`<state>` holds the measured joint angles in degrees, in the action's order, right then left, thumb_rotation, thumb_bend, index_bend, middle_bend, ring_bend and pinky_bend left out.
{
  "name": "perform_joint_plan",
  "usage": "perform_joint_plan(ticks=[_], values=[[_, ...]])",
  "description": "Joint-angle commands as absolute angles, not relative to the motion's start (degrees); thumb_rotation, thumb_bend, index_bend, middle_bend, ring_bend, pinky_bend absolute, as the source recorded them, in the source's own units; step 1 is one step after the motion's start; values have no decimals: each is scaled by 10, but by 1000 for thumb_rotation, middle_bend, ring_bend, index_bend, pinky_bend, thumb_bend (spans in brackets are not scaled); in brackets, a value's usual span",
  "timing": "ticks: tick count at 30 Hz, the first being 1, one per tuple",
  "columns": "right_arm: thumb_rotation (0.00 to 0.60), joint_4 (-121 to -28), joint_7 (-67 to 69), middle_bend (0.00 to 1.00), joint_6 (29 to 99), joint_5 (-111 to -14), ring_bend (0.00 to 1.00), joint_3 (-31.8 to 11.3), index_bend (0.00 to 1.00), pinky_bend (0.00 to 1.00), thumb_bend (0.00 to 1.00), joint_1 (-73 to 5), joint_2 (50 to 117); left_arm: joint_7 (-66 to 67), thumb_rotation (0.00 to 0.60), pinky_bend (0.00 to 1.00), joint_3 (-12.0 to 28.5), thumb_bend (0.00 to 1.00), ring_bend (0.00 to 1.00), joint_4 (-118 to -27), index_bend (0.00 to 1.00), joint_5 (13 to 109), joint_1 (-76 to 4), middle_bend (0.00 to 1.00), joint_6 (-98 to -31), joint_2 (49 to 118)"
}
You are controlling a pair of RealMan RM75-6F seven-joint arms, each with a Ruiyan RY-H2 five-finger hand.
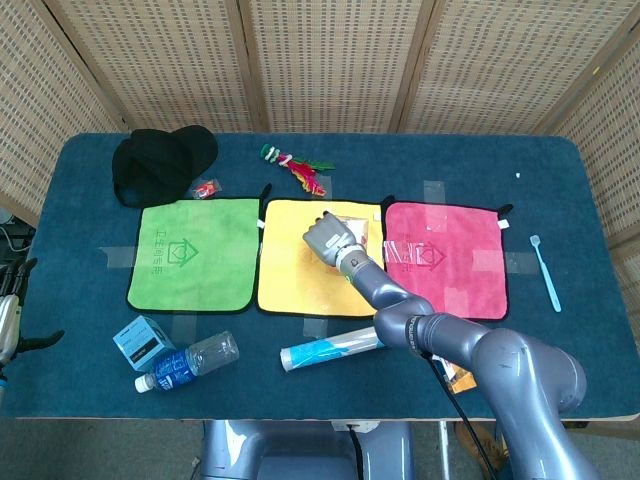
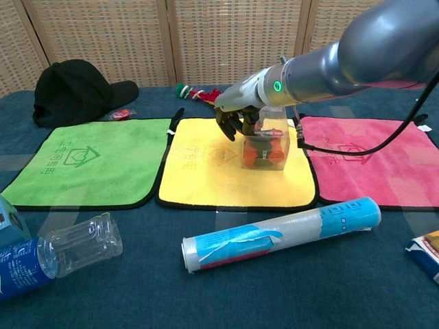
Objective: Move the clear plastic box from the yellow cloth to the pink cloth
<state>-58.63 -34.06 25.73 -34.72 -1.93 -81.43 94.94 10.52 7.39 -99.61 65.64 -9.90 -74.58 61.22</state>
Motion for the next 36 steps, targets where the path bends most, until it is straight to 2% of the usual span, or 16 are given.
perform_joint_plan(ticks=[1,6,8,16,36], values=[[600,-599,-345,413,264,-345,278,-9,479,241,1000,-816,941,106,600,0,73,0,0,-997,0,657,-99,0,-747,612],[600,-620,-353,414,276,-343,278,9,481,243,1000,-820,928,106,600,0,71,0,0,-999,0,659,-99,0,-748,612],[600,-633,-369,415,279,-348,278,30,482,244,1000,-823,918,105,600,0,69,0,0,-1001,0,662,-100,0,-748,612],[600,-671,-397,416,294,-322,278,70,483,246,1000,-834,898,103,600,0,67,0,0,-1002,0,664,-101,0,-747,610],[600,-696,-474,454,312,-207,278,162,518,247,1000,-880,895,110,600,0,64,0,0,-1002,0,660,-105,0,-745,613]])
